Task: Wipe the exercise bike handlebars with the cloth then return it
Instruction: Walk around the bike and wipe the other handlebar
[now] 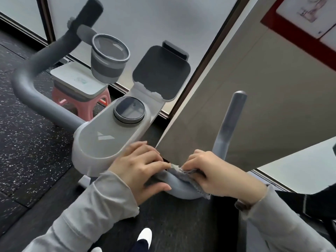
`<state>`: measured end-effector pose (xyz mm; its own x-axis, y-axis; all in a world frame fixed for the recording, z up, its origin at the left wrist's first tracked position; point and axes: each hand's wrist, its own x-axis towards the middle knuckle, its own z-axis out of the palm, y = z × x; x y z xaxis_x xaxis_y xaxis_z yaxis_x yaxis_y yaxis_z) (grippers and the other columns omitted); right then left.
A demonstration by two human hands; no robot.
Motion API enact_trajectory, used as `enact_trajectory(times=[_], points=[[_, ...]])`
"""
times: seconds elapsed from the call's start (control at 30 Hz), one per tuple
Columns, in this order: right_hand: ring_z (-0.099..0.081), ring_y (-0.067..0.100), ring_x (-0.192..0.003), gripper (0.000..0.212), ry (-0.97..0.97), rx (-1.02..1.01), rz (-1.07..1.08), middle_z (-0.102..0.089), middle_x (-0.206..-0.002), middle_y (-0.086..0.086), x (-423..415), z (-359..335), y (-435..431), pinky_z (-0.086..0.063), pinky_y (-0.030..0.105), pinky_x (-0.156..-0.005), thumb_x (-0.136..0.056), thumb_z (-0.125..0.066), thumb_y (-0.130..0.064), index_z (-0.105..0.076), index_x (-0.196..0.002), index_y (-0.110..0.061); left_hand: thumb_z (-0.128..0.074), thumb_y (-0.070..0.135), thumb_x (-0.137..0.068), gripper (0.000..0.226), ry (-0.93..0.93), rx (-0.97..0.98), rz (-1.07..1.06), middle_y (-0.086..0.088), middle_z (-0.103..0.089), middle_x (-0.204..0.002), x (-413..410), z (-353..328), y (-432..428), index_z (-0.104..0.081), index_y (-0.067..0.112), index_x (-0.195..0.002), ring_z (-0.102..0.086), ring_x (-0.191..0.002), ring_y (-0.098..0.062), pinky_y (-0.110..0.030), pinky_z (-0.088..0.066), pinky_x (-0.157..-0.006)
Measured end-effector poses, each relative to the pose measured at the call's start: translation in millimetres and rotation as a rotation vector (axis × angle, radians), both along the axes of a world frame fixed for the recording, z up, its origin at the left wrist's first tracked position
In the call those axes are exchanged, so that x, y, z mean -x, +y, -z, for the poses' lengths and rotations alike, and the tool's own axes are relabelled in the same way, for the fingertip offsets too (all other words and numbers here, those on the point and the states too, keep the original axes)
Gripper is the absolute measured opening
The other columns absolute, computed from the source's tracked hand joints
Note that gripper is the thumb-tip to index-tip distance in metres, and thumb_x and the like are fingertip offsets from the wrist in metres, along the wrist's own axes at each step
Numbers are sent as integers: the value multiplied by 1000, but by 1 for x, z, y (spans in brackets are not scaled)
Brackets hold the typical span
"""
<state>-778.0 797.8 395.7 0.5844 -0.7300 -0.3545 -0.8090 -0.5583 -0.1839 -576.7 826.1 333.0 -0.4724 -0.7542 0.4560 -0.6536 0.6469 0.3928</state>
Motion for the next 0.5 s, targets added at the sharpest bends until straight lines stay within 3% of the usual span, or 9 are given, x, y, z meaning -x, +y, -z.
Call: enact_trajectory(times=[0.1,0.23,0.37,0.5], points=[[-51,27,-88,26,52,46,-57,-68,-90,10,8,-4,-9,-28,17,-72,-81,-48,0,-70,-94,-5,-61,56,-66,38,-27,-56,40,8,-72,-73,14,3,-2,-76,25,-82,-70,-72,-13,-30,-37,-88],[-53,26,-92,25,89,84,-102,-69,-96,9,14,-11,-23,-22,14,-72,-83,-52,-5,-70,-100,-6,-48,60,-69,43,-11,-123,32,12,-71,-74,14,6,-3,-76,29,-80,-68,-65,-10,-27,-35,-80],[-54,27,-94,23,102,252,10,-70,-94,10,34,-37,-52,-36,23,-82,-79,-59,-3,-73,-98,-7,-49,61,-67,43,3,-142,13,15,-70,-74,14,5,-2,-76,31,-80,-67,-66,-8,-25,-34,-79],[-53,34,-91,23,-15,416,108,-71,-89,16,43,-53,-70,-44,41,-82,-78,-62,7,-74,-95,-3,-51,60,-68,41,27,-131,9,15,-70,-74,16,6,-1,-76,31,-80,-67,-66,-7,-24,-35,-78]])
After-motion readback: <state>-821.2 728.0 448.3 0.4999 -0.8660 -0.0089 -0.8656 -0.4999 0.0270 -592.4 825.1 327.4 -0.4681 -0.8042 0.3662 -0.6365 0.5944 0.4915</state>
